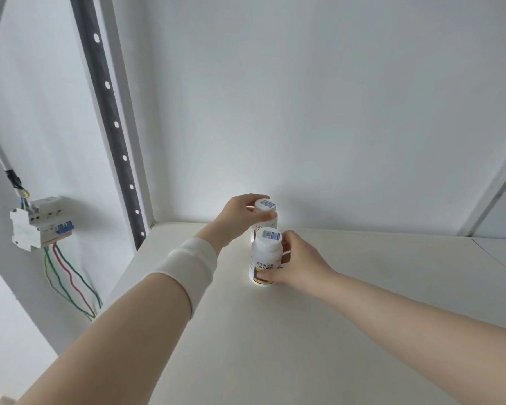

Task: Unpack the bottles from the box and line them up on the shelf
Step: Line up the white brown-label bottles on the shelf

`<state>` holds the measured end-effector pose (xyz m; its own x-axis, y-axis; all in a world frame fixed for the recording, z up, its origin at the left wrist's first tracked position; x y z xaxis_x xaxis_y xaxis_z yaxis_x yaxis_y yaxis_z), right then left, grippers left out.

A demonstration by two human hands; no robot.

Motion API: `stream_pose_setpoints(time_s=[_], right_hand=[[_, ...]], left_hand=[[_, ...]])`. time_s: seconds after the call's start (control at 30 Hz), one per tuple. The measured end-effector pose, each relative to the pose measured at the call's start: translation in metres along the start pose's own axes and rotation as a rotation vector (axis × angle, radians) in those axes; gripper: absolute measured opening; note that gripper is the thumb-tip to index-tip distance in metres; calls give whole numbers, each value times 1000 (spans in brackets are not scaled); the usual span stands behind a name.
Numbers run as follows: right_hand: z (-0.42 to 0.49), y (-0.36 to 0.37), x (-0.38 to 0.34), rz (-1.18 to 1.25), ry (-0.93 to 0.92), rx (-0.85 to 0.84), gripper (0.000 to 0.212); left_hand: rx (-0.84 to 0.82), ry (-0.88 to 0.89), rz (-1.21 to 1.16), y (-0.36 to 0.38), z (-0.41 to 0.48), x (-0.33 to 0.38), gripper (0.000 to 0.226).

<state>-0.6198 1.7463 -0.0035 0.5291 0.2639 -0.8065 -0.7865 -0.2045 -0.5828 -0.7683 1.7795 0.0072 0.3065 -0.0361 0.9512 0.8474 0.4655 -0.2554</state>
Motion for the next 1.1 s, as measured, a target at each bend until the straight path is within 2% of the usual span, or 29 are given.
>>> stream_pose_setpoints(time_s=[0.4,0.57,0.63,0.87,1.1], right_hand=[[6,3,5,8,24,-20,59],[4,-1,3,-2,39,-36,62],[3,-7,1,-15,32,-31,66],[-26,-47,-26,-188,-65,23,76],[-100,-81,-66,-476,-312,74,63]], left_hand=[[-47,0,40,3,2,2,41],[-89,-41,82,-1,1,5,64],[-113,-69,117,-7,-3,12,65],[-29,12,507,-48,-37,57,58],[81,280,1202,-76,-148,114,47]])
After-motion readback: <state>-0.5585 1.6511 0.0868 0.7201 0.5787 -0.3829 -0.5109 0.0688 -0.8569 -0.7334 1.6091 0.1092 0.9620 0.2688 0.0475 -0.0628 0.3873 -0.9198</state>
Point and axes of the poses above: each hand's wrist, its own z-axis towards the middle knuckle, its own y-axis out of the palm, x = y × z, the point moved 4 cm from there along z, towards the middle knuckle, and after that the axes turned 15 degrees about x, right-handed, at the moved point
